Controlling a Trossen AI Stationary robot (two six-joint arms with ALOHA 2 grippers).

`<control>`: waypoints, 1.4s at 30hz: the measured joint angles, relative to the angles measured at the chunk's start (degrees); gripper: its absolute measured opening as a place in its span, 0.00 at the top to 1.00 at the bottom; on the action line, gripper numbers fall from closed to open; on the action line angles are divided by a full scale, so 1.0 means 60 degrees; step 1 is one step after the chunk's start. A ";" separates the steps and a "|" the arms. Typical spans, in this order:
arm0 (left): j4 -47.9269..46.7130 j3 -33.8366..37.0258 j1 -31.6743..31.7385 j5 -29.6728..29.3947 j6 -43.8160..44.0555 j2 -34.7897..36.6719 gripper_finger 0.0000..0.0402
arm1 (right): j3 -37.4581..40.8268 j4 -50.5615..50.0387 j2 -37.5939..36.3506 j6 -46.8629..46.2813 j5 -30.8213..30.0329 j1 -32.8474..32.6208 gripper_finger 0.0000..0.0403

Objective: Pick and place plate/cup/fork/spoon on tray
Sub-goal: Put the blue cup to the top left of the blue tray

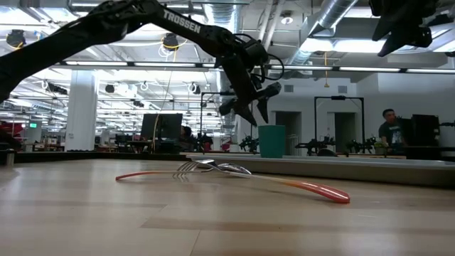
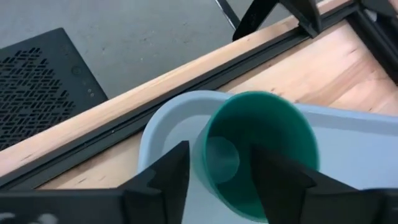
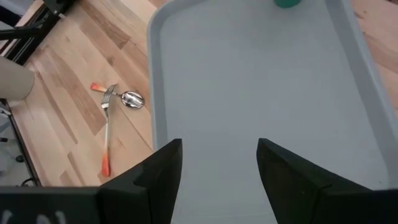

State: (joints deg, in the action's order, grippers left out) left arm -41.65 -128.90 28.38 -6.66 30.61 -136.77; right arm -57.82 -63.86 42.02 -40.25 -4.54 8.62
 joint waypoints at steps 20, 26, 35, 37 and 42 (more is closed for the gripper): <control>-0.2473 -0.0892 -0.0324 0.1956 -0.0854 0.1296 0.65 | 0.0000 0.0004 0.0004 0.0060 -0.0417 0.0004 0.42; -0.3272 -0.0378 -0.1100 0.1018 -0.1698 0.1297 0.97 | 0.0000 0.0007 0.0004 0.0035 -0.0550 0.0004 0.42; -0.1126 0.1640 -0.1295 0.0177 -0.1177 0.1279 1.00 | 0.0000 0.0011 0.0004 0.0025 -0.0550 0.0004 0.42; -0.0808 0.1903 -0.1218 0.0039 -0.1112 0.1262 1.00 | 0.0000 0.0015 0.0007 0.0025 -0.0550 0.0004 0.42; 0.0104 0.2216 -0.1061 -0.0007 -0.0910 0.1209 1.00 | 0.0000 0.0026 0.0028 0.0025 -0.0550 0.0004 0.42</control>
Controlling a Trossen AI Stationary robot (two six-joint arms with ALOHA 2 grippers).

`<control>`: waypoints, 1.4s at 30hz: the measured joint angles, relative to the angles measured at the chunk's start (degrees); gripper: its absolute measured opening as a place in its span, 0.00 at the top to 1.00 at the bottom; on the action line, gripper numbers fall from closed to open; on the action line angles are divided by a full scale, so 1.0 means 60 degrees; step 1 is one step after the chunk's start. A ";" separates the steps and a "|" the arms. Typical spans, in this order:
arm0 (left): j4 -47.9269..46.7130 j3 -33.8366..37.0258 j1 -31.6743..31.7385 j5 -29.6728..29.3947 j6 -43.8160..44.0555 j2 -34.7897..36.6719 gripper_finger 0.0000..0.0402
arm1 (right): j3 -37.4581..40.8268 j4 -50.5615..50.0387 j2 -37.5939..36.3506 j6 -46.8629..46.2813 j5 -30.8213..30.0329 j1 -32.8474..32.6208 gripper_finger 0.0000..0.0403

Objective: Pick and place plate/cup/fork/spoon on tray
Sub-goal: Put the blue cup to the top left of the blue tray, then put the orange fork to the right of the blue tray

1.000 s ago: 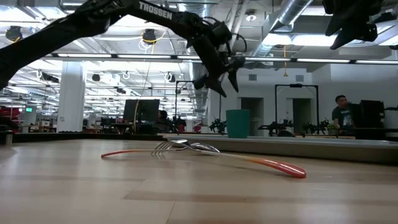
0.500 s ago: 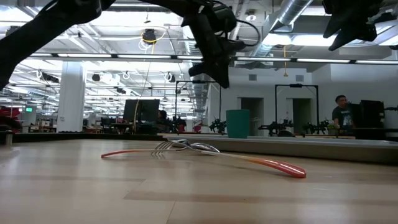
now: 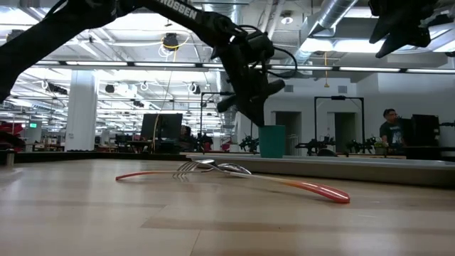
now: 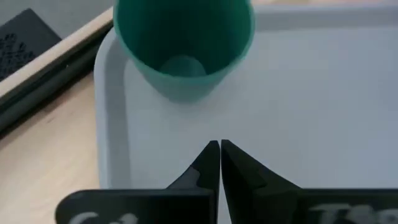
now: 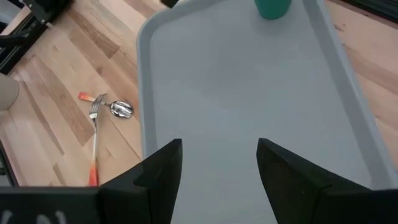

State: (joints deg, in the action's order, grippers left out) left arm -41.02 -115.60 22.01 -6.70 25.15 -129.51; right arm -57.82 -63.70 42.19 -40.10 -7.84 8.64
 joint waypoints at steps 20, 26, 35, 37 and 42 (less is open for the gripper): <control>0.0730 0.0053 0.0360 0.0540 0.0167 0.0271 1.00 | 0.0000 -0.0022 0.0361 0.0032 0.0015 0.0000 0.42; -0.0355 0.0071 -0.0267 0.1756 0.0335 0.0323 1.00 | 0.0000 -0.0022 0.0362 0.0259 0.0015 0.0000 0.42; -0.3666 0.0090 -0.2287 0.1507 -0.0457 0.0835 1.00 | 0.0000 -0.0027 0.0351 0.0481 0.0033 0.0000 0.42; -0.4298 0.0090 -0.2792 0.1499 -0.0713 0.0981 1.00 | 0.0000 -0.0026 0.0355 0.0525 0.0033 0.0000 0.42; -0.4972 0.0090 -0.3789 0.1498 -0.0140 0.1115 1.00 | 0.0000 -0.0028 0.0355 0.0541 0.0039 -0.0004 0.42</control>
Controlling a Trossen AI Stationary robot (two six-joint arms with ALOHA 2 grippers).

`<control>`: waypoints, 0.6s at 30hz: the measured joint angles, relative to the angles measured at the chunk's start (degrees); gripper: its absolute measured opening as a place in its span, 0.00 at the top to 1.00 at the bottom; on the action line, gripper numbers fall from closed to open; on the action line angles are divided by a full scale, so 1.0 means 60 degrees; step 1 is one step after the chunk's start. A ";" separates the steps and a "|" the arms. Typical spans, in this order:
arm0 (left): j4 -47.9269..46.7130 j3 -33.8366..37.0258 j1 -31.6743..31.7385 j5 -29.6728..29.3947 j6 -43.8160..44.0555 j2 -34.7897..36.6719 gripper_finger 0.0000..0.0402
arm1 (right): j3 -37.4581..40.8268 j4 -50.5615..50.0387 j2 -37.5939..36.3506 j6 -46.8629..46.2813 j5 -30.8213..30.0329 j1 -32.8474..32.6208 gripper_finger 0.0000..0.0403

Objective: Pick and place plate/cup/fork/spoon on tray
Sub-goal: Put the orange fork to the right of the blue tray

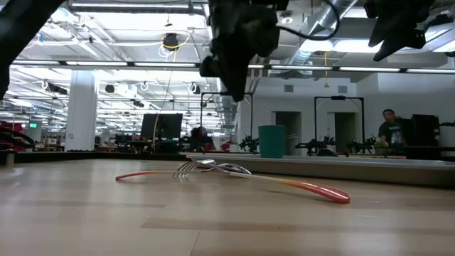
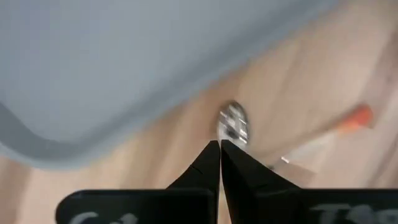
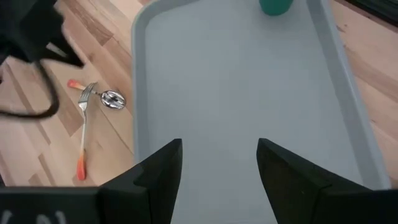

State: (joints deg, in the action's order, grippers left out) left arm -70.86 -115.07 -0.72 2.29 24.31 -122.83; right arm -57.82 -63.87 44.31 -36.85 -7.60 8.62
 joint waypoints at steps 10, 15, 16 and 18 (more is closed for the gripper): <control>-0.0936 0.0000 -0.1704 -0.1923 0.3899 0.0000 0.89 | 0.0000 0.0002 0.0000 -0.0031 0.0041 0.0000 0.42; -0.1099 0.0000 -0.2442 -0.2614 0.6258 0.0000 0.71 | 0.0000 0.0006 0.0061 -0.0034 0.0040 0.0002 0.42; -0.1130 0.0000 -0.2566 -0.2738 0.6753 0.0000 0.67 | 0.0000 0.0002 0.0079 -0.0034 0.0041 0.0004 0.42; -0.1188 0.0000 -0.2779 -0.2864 0.7726 0.0000 0.61 | 0.0000 0.0010 0.0154 -0.0034 0.0038 0.0003 0.42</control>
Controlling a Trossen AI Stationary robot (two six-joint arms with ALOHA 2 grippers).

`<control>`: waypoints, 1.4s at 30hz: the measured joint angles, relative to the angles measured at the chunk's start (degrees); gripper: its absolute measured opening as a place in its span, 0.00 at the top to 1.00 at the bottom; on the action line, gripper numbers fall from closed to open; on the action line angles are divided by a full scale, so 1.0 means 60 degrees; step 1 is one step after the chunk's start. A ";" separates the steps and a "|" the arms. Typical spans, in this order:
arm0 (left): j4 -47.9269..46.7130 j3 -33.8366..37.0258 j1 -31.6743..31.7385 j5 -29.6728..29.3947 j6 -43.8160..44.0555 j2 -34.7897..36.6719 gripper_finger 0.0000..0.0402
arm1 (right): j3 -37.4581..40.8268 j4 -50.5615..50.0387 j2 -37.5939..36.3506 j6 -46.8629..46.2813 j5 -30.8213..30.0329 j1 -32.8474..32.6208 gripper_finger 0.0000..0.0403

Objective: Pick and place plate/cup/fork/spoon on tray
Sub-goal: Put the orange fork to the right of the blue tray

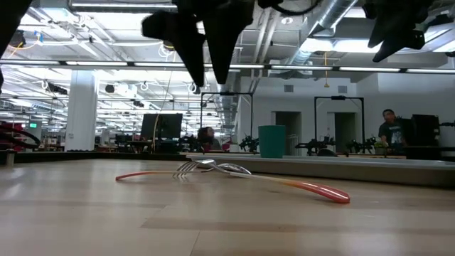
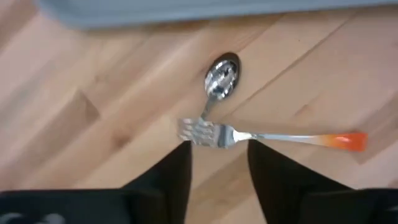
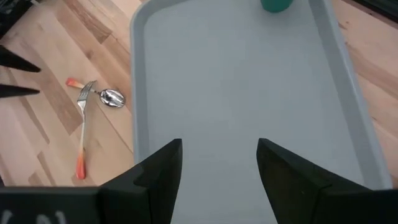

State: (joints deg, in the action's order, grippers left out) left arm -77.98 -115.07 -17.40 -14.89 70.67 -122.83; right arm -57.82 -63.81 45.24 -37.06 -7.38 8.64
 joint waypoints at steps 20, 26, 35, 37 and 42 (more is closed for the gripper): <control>0.0459 0.0448 -0.1507 -0.1132 0.6127 0.0001 0.52 | -0.0004 0.0900 0.1818 0.0570 0.1210 -0.0431 0.42; 0.2418 0.1670 -0.1411 -0.1048 0.7060 0.0005 0.52 | -0.0004 0.0966 0.2147 0.0676 0.1217 -0.0830 0.42; 0.4915 0.3550 -0.0854 -0.0795 0.8073 -0.0023 0.52 | -0.0004 0.0933 0.2130 0.1008 0.1246 -0.1194 0.42; 0.4953 0.3745 -0.0841 -0.0631 0.8325 -0.0025 0.52 | -0.0004 0.0929 0.2130 0.1032 0.1249 -0.1262 0.42; 0.5875 0.4246 -0.0757 -0.0765 0.8853 -0.0022 0.52 | -0.0004 0.0929 0.2130 0.1195 0.1253 -0.1454 0.42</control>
State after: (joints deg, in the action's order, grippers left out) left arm -42.73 -89.59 -21.94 -19.48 123.78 -122.96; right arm -57.84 -58.23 58.02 -29.89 0.14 -0.08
